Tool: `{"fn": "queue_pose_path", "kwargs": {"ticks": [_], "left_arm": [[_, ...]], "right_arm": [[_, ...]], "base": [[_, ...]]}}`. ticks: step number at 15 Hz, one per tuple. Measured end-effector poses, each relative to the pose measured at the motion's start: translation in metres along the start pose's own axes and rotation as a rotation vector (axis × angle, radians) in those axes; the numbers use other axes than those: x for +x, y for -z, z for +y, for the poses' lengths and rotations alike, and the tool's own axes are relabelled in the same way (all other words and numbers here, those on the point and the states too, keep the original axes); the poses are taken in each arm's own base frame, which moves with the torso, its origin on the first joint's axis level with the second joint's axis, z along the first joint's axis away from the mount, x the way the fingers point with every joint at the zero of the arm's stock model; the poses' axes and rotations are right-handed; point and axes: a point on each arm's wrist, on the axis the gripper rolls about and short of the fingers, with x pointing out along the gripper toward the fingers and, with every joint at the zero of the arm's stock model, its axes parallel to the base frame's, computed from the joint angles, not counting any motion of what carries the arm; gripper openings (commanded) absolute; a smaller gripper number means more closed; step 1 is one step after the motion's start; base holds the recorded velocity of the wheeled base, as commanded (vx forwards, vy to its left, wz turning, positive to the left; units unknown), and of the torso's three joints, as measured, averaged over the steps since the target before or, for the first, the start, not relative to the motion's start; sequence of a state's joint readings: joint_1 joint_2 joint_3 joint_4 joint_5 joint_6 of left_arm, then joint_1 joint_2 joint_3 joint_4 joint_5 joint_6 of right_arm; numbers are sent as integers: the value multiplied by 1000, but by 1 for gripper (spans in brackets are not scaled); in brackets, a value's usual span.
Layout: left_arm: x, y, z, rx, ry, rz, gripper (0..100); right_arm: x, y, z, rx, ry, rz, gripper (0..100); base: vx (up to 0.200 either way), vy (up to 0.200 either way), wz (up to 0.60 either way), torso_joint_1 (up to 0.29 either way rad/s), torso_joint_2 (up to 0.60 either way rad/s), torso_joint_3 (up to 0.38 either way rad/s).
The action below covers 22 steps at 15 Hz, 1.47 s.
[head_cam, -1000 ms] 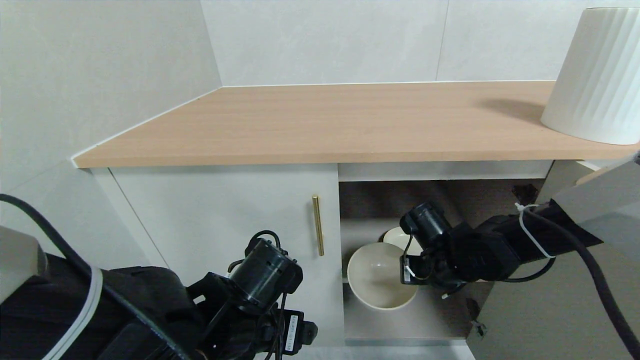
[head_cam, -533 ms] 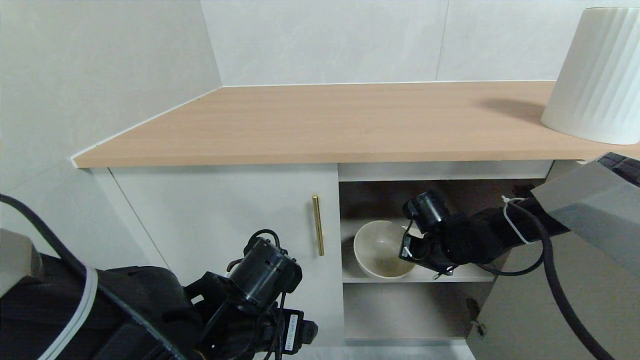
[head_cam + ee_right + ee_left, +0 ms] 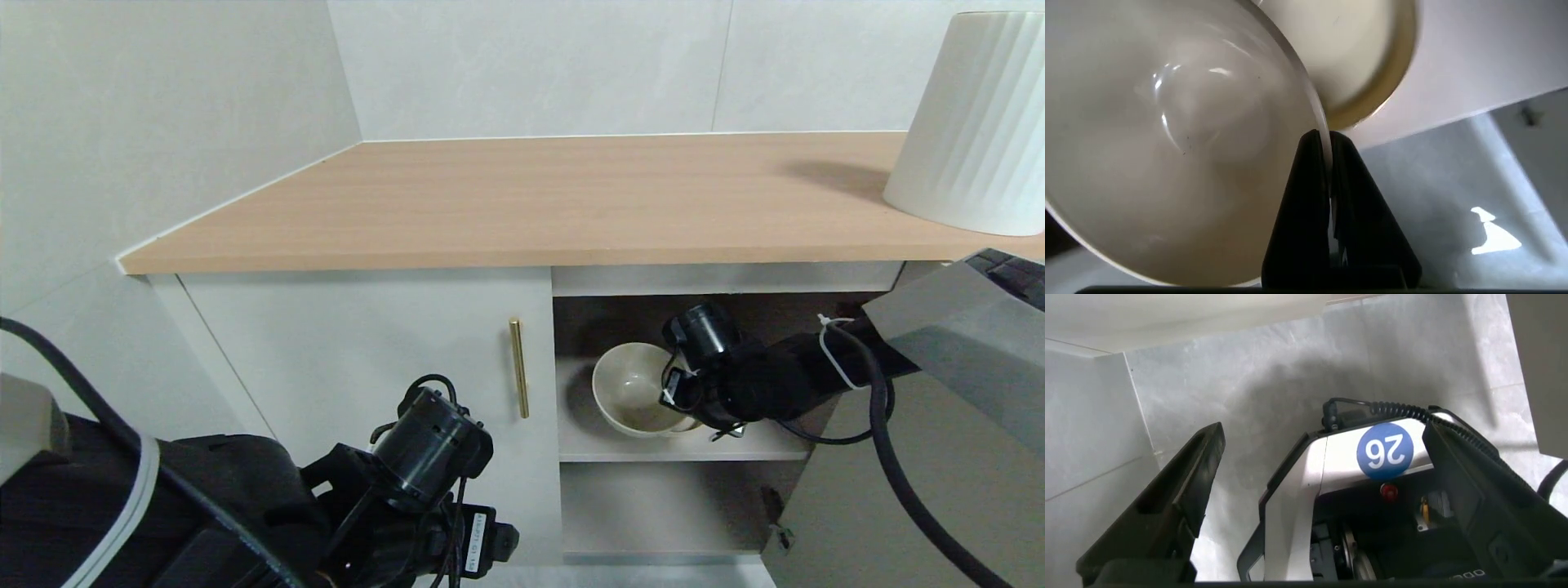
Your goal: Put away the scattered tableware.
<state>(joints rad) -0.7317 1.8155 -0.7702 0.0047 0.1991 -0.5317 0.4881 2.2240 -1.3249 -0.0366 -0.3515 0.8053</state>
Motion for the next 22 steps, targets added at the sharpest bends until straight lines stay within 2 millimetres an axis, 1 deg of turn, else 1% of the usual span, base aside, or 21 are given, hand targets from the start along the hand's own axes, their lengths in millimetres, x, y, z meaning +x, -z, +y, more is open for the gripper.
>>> {"fn": "queue_pose_path", "kwargs": {"ticks": [5,11,14,18,19,22], "left_arm": [[0,0,0,0,0,0,100],[0,0,0,1,0,1,100],[0,0,0,0,-1,0,100],[-1,0,0,0,0,0,100],[-1,0,0,0,0,0,100],[-1,0,0,0,1,0,100]], "right_arm": [[16,-12,-8,27,76,-61,0],[38,-19,-21,50,125,-64,0],[43,-19,-24,52,135,-62,0],[46,-18,-25,51,139,-60,0],[47,-18,-25,51,139,-59,100],[47,-17,-25,48,140,-58,100]], "base": [[0,0,0,0,0,0],[0,0,0,0,0,0],[0,0,0,0,0,0],[0,0,0,0,0,0],[0,0,0,0,0,0],[0,0,0,0,0,0]]}}
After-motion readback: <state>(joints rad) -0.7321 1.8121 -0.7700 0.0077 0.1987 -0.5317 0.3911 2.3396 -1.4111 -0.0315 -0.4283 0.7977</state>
